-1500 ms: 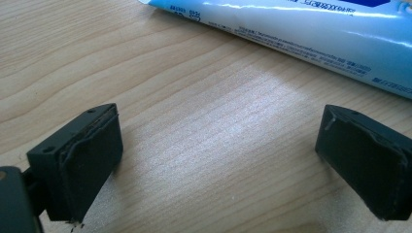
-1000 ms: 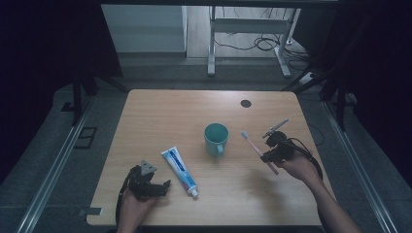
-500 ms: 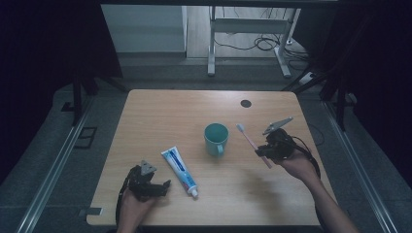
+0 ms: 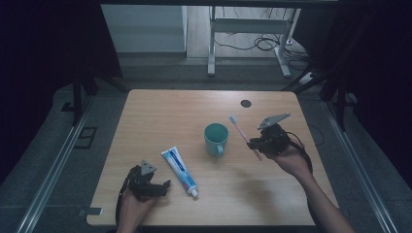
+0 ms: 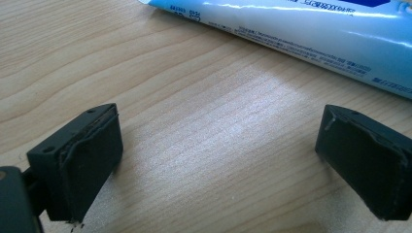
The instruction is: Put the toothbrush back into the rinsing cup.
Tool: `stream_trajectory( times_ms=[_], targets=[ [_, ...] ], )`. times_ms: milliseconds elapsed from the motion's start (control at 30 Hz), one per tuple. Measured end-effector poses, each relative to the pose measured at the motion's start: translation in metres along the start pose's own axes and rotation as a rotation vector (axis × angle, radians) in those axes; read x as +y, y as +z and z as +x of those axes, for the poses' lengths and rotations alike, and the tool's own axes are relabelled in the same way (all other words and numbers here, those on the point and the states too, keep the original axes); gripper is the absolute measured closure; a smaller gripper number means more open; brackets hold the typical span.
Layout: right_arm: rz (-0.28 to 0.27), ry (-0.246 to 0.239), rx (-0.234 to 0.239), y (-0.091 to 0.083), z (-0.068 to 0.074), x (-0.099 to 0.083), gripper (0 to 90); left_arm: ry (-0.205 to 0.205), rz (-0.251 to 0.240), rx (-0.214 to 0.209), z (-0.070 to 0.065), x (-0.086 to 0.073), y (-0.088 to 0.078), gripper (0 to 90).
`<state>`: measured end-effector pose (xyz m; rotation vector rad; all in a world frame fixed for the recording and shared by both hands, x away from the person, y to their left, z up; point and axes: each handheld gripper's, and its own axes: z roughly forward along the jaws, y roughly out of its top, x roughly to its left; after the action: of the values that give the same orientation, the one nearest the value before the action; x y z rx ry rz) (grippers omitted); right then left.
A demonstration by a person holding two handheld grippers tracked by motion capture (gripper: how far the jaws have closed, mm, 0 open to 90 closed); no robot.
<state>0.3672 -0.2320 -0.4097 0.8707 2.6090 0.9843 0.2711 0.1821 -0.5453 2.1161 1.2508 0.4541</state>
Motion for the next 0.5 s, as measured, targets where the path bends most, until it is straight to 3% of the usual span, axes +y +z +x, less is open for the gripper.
stream_trajectory(
  times_ms=[500],
  targets=[
    [-0.107,0.0,-0.005,0.005,0.001,0.019,78.6,0.0,0.0,0.0,0.0,0.0,0.0,3.2]
  ],
)
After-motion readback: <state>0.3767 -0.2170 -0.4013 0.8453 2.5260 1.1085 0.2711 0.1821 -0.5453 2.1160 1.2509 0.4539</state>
